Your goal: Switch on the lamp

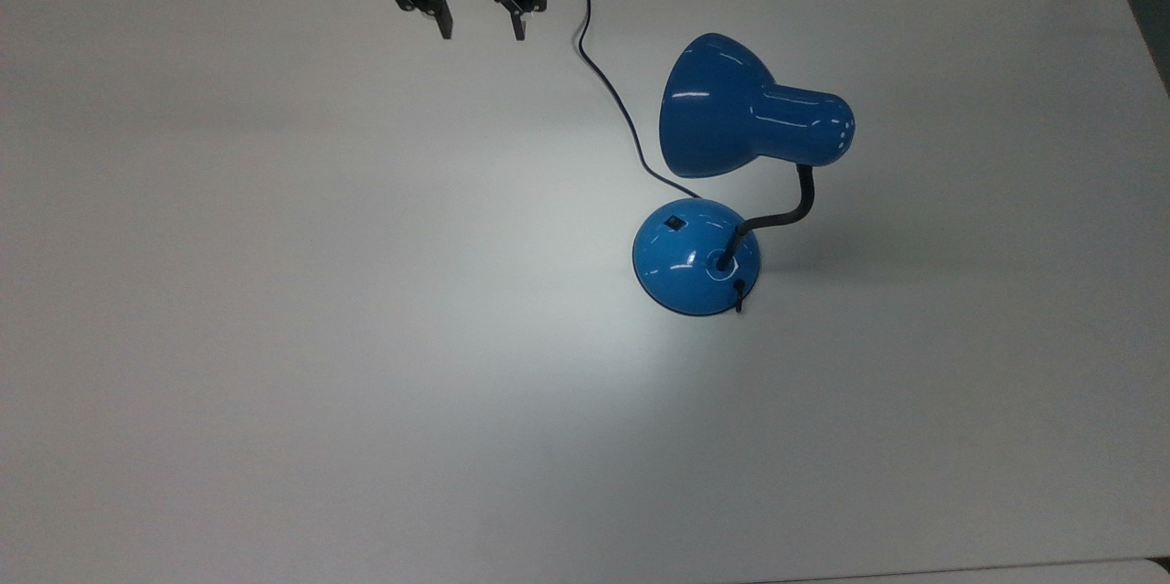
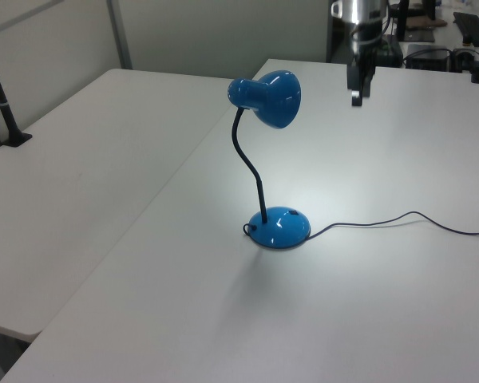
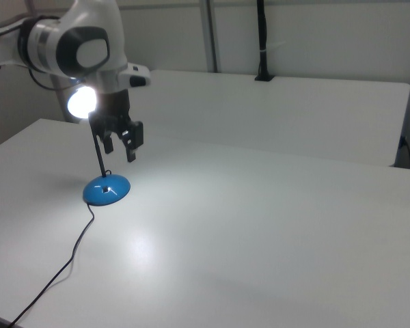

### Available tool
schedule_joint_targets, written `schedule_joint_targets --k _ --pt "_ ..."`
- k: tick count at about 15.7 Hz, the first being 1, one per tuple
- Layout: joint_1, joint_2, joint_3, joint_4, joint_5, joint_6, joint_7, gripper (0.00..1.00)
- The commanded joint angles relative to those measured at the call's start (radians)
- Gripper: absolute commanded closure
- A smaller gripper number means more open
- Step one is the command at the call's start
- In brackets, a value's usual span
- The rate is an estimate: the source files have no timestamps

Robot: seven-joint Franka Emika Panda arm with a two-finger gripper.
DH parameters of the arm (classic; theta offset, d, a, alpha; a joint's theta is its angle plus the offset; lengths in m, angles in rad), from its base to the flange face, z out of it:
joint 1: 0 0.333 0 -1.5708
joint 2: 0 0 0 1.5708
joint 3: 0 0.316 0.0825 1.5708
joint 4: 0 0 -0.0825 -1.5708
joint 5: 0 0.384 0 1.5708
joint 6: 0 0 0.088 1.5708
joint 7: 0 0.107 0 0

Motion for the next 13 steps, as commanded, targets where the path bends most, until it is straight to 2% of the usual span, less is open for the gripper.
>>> schedule_joint_targets --k 1,3,6,13 --pt "0.018 -0.02 -0.089 0.106 -0.024 -0.027 -0.005 0.0" --pt "0.026 -0.034 -0.114 0.112 -0.038 -0.024 -0.027 0.0" --pt "0.026 -0.03 -0.118 0.115 -0.106 -0.015 -0.065 0.0" --pt "0.026 -0.028 -0.115 0.118 -0.112 -0.011 -0.061 0.0"
